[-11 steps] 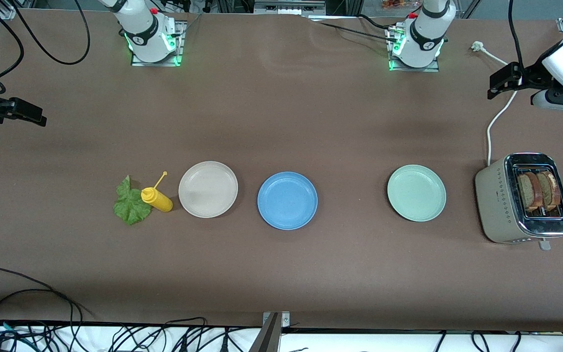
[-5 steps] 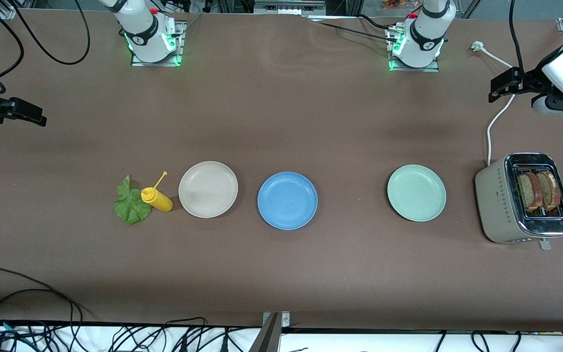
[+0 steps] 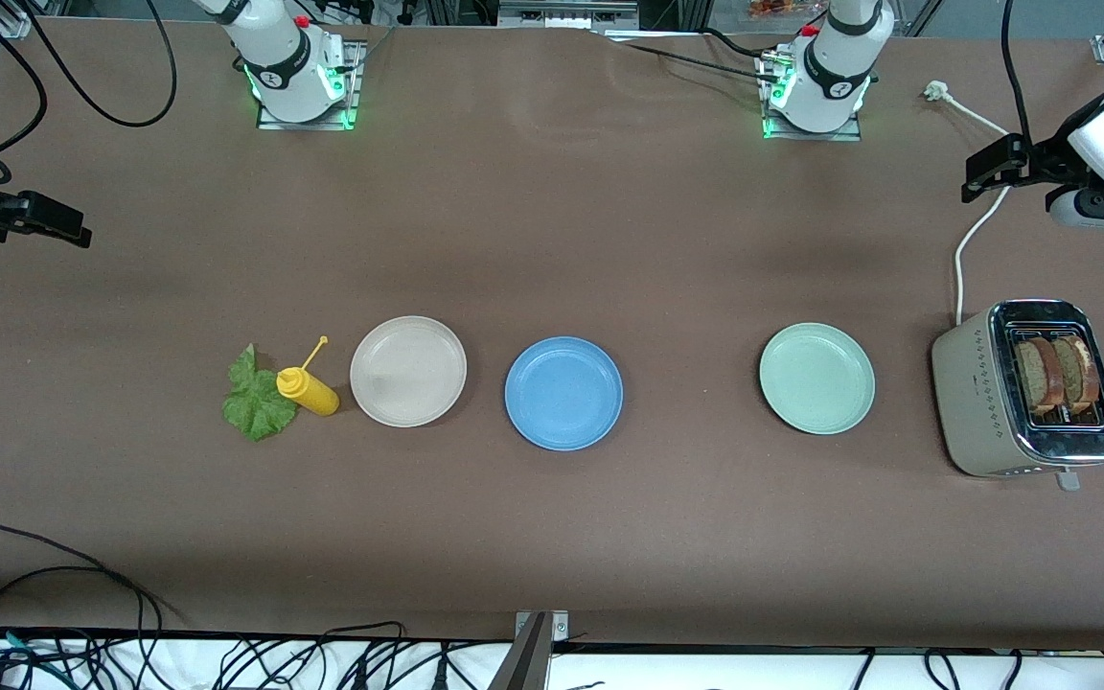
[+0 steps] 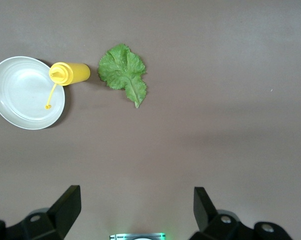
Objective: Make sandwich in blue plate with both arms
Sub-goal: 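Move the left gripper down over the toaster slot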
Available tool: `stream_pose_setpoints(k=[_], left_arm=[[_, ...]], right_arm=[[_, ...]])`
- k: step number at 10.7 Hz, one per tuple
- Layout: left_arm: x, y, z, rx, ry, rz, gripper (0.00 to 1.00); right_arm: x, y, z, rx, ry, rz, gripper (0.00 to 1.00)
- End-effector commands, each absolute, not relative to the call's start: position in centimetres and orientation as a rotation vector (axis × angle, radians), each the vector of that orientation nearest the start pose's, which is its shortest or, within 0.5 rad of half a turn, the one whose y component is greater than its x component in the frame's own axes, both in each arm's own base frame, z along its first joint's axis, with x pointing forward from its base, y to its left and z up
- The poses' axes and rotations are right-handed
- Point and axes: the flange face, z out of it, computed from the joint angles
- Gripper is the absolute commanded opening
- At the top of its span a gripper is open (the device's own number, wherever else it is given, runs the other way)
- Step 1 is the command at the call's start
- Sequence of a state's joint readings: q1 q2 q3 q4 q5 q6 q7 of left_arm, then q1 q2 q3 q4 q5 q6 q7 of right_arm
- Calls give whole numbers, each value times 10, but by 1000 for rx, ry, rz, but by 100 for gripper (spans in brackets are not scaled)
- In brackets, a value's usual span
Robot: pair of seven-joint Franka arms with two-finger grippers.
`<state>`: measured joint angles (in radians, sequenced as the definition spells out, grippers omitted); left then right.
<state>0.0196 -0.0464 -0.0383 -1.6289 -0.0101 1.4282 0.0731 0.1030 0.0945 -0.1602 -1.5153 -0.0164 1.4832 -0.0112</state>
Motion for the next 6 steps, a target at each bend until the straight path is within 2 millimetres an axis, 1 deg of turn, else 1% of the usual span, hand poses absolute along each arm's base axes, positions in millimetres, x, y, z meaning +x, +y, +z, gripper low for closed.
stream_pose_setpoints(k=[1, 3, 4, 5, 6], left_arm=[[536, 15, 606, -3127, 105, 258, 100], [543, 22, 595, -3128, 90, 287, 100], [545, 37, 590, -3120, 49, 297, 100], [550, 47, 583, -3093, 31, 301, 100], [560, 52, 578, -3072, 38, 239, 100]], right_arm=[[570, -31, 596, -3173, 54, 213, 100], [570, -31, 596, -3173, 54, 213, 100], [570, -31, 596, -3173, 56, 213, 100], [570, -31, 596, -3173, 54, 213, 100], [570, -31, 596, -3173, 54, 213, 100]])
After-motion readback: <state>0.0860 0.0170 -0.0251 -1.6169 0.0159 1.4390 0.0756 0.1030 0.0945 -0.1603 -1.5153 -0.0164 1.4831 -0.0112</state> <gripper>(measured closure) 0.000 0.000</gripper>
